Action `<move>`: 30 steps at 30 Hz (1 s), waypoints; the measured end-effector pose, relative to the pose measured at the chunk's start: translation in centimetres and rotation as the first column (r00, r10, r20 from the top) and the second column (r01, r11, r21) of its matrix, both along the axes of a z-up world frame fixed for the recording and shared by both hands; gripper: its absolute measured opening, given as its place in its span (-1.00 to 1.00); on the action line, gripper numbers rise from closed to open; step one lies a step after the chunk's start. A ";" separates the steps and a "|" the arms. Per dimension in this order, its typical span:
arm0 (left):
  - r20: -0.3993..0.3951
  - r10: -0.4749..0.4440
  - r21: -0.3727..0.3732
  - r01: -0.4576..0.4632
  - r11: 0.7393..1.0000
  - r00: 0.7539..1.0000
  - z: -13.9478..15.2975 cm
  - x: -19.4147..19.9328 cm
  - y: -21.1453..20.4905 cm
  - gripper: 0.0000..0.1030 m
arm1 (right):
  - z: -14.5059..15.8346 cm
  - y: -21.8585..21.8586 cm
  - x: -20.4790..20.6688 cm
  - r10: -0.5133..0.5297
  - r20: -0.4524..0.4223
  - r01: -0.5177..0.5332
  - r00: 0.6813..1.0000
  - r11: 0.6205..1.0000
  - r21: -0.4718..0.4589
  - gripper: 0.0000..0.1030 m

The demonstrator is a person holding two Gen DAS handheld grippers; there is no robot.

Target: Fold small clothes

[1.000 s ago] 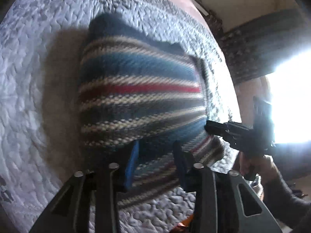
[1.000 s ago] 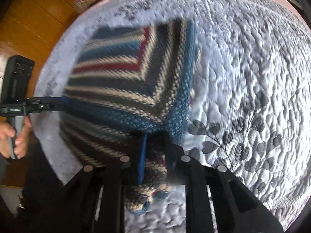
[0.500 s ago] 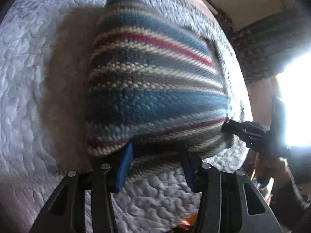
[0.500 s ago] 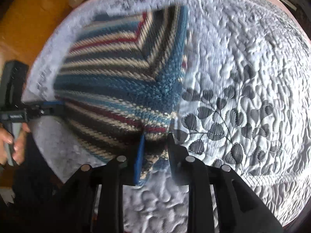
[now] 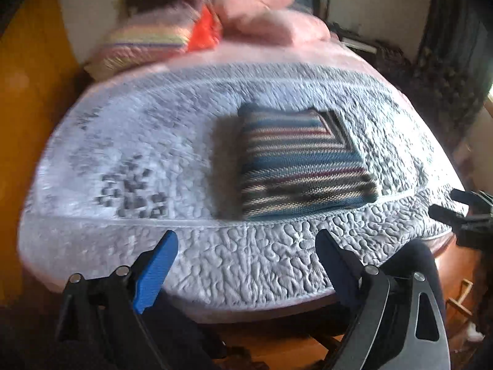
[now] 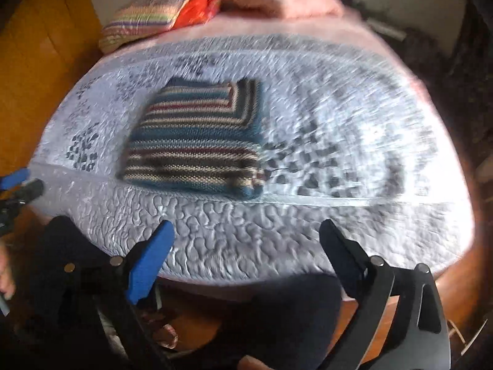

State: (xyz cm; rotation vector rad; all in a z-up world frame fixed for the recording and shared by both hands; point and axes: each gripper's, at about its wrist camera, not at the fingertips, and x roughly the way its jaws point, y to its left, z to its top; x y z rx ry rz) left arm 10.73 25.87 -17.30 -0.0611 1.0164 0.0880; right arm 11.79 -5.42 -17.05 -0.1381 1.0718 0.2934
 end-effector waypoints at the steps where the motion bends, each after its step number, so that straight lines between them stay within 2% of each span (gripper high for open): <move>1: 0.010 0.002 -0.021 -0.001 1.000 1.000 1.0 -0.4 -0.1 0.76 | 1.4 0.1 -1.5 -0.028 0.040 0.028 0.999 0.999 -0.019 0.94; 2: 0.021 0.002 -0.036 -0.002 0.999 1.000 1.8 -1.1 -0.3 0.76 | 2.0 0.2 -2.0 -0.041 0.058 0.043 0.998 0.998 -0.035 0.94; 5: 0.019 0.000 0.008 0.000 1.000 1.000 4.8 -2.7 -1.1 0.76 | 5.2 0.5 -4.6 -0.057 0.139 0.066 0.989 0.996 -0.061 0.94; 9: 0.066 -0.036 -0.061 0.040 0.997 0.997 9.9 -5.6 -1.9 0.76 | 9.8 0.9 -6.5 -0.037 0.177 0.042 0.984 0.999 -0.023 0.94; 13: 0.067 -0.054 -0.022 0.056 0.998 0.996 13.5 -7.8 -3.3 0.76 | 14.1 2.0 -8.9 -0.018 0.206 0.022 0.978 1.000 -0.021 0.94; 15: 0.066 -0.062 -0.030 0.064 0.997 0.996 14.5 -8.8 -3.8 0.76 | 15.4 2.2 -10.0 -0.025 0.230 0.030 0.973 0.999 -0.017 0.94; 19: 0.083 -0.036 0.004 0.036 0.999 0.996 15.9 -10.1 -4.2 0.76 | 17.9 2.8 -12.4 -0.032 0.261 0.039 0.965 0.999 -0.024 0.94; 22: 0.094 -0.018 -0.036 0.022 0.999 0.995 16.6 -10.6 -3.5 0.76 | 19.2 2.8 -13.6 -0.037 0.255 0.043 0.966 0.999 -0.017 0.94; 30: 0.112 -0.034 -0.034 0.038 0.999 0.993 17.8 -11.5 -3.0 0.76 | 20.9 3.8 -14.9 -0.043 0.285 0.059 0.957 0.997 -0.049 0.94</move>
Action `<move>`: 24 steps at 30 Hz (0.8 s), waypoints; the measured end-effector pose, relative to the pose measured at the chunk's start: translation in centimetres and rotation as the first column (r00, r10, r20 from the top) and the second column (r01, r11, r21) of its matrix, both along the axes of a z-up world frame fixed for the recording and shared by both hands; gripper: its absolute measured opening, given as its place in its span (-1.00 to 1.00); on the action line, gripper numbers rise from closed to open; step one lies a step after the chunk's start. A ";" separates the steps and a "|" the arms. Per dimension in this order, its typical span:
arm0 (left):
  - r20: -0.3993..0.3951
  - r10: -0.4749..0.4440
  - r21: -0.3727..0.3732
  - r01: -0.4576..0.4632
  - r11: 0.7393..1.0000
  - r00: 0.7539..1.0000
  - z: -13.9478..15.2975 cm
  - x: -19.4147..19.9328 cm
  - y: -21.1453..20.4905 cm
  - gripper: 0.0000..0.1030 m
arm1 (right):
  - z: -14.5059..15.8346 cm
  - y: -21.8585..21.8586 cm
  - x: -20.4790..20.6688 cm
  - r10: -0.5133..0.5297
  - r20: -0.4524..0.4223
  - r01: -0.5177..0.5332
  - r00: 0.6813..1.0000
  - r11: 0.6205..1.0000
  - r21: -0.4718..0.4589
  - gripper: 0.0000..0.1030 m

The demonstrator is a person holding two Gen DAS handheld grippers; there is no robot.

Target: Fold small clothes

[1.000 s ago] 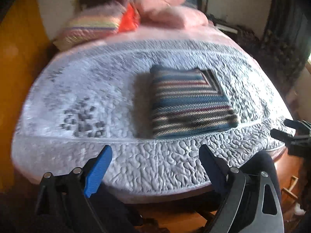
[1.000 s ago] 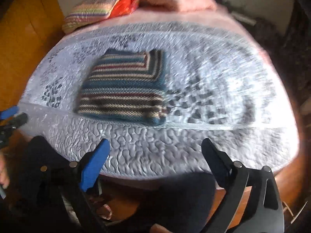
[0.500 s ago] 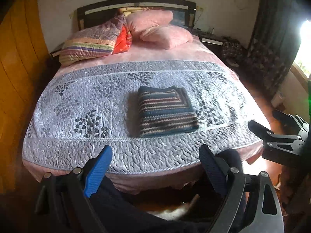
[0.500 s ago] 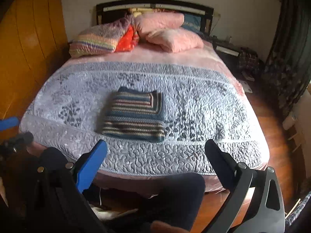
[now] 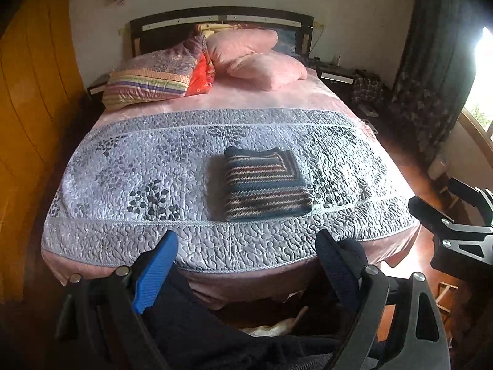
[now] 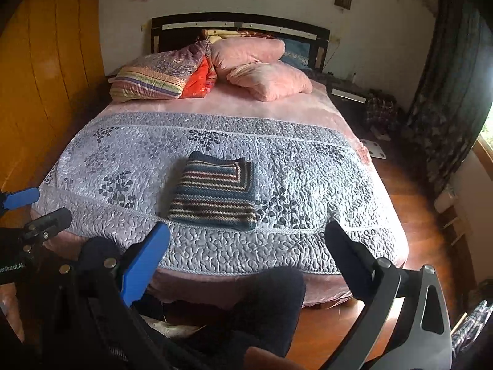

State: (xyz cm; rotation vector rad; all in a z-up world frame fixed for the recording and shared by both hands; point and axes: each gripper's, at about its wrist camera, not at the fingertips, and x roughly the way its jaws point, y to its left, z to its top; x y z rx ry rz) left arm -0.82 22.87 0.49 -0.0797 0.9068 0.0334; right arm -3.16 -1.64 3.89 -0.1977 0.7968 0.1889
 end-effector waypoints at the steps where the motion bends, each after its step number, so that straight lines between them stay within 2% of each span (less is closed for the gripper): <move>1: -0.003 -0.001 0.002 0.001 1.000 1.000 -0.1 0.1 0.1 0.76 | 0.0 0.1 0.1 -0.003 -0.004 0.003 1.000 1.000 -0.001 0.94; 24: -0.057 0.014 0.003 -0.014 1.000 0.998 -1.4 3.0 0.3 0.76 | -0.9 1.5 2.9 -0.008 -0.036 0.008 0.999 1.000 -0.016 0.94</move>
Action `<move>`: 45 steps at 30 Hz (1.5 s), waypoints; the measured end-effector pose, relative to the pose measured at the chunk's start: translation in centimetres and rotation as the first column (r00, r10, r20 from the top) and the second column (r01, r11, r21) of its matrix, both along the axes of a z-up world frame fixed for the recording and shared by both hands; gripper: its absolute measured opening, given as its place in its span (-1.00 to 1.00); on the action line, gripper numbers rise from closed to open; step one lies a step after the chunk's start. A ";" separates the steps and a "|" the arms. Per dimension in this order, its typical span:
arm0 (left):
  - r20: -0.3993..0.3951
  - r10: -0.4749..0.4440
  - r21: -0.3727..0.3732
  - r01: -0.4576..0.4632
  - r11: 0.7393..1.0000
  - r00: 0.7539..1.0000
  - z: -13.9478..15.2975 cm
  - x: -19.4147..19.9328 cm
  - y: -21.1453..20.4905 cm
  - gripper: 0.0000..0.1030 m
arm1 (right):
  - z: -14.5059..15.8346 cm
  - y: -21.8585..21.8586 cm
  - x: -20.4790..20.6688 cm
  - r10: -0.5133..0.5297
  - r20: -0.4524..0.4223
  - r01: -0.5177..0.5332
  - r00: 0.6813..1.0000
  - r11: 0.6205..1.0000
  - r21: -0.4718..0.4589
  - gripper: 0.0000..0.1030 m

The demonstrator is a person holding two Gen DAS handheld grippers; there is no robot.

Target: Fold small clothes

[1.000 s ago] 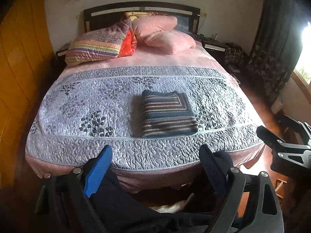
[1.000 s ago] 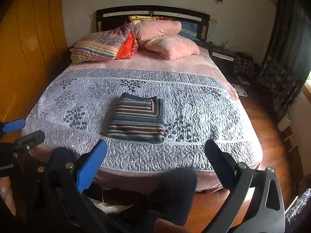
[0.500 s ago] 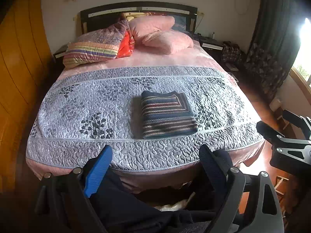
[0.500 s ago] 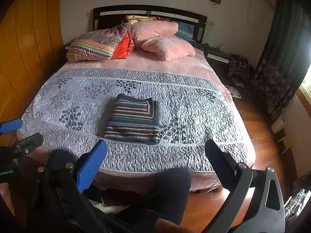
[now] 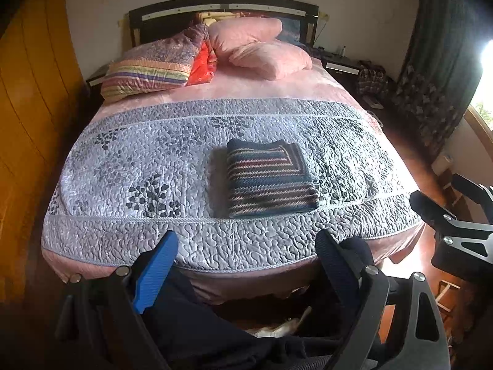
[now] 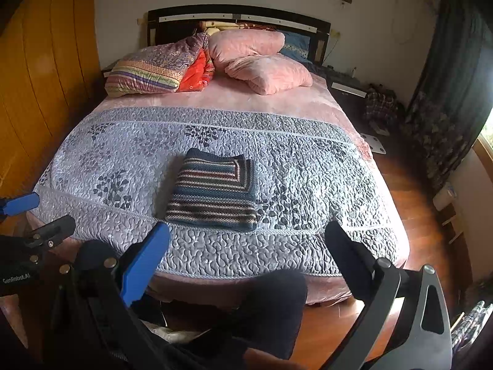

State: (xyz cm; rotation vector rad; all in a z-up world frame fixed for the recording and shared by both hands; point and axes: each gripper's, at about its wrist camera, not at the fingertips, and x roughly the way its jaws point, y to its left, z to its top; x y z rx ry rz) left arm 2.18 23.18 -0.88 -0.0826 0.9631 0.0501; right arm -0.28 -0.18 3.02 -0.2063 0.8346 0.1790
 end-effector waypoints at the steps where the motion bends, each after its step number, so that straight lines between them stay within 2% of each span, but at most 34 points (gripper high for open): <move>1: 0.000 0.001 0.001 -0.001 1.000 1.000 0.0 0.0 0.0 0.76 | -0.1 0.0 0.0 -0.002 0.000 0.002 1.000 1.000 0.002 0.94; 45: 0.015 0.035 0.021 -0.035 0.999 0.999 0.6 0.9 1.6 0.76 | -0.9 1.2 0.9 0.032 -0.009 -0.031 0.999 0.999 0.031 0.94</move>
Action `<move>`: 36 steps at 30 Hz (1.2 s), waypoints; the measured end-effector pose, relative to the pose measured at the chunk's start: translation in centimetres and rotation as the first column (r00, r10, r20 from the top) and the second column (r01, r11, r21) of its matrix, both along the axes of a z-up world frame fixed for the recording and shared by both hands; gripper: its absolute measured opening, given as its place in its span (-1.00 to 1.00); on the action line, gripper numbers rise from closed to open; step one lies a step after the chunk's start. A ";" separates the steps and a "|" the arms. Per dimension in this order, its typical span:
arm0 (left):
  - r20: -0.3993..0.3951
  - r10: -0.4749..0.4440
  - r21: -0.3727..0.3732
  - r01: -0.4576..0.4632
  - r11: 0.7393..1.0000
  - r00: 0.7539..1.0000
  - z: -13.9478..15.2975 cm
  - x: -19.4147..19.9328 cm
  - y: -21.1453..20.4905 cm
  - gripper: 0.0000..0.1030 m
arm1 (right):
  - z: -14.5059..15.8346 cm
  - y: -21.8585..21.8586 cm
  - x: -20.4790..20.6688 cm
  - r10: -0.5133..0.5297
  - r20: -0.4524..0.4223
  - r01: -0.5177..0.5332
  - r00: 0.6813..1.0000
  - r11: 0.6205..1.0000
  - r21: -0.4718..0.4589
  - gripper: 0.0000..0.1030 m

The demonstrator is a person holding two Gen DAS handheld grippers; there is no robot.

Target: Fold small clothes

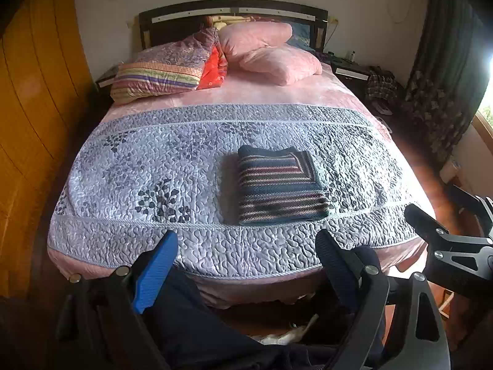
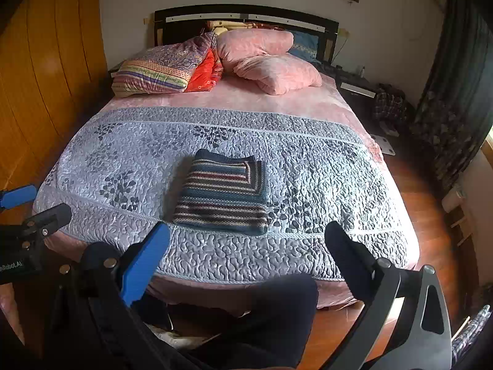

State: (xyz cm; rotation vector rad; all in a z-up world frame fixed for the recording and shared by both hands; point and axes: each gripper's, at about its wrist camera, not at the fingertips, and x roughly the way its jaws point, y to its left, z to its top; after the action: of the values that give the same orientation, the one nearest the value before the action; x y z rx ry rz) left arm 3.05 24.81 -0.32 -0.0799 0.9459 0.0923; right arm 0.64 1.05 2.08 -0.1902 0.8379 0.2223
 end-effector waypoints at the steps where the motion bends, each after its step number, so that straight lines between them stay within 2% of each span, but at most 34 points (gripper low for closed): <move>1: -0.002 -0.001 0.000 0.001 1.000 1.000 0.0 -0.1 -0.1 0.76 | 0.0 0.0 0.0 0.000 0.000 0.000 1.000 1.000 0.000 0.94; 36: -0.010 -0.009 0.018 0.009 1.000 1.000 -0.2 0.4 -0.1 0.76 | -0.1 0.3 0.8 0.010 -0.005 -0.010 1.000 1.000 0.009 0.94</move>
State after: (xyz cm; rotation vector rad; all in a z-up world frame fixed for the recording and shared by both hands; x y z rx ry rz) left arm 3.43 24.69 -0.52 -0.0584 0.9553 0.0933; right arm 1.42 1.38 1.94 -0.1855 0.8408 0.2357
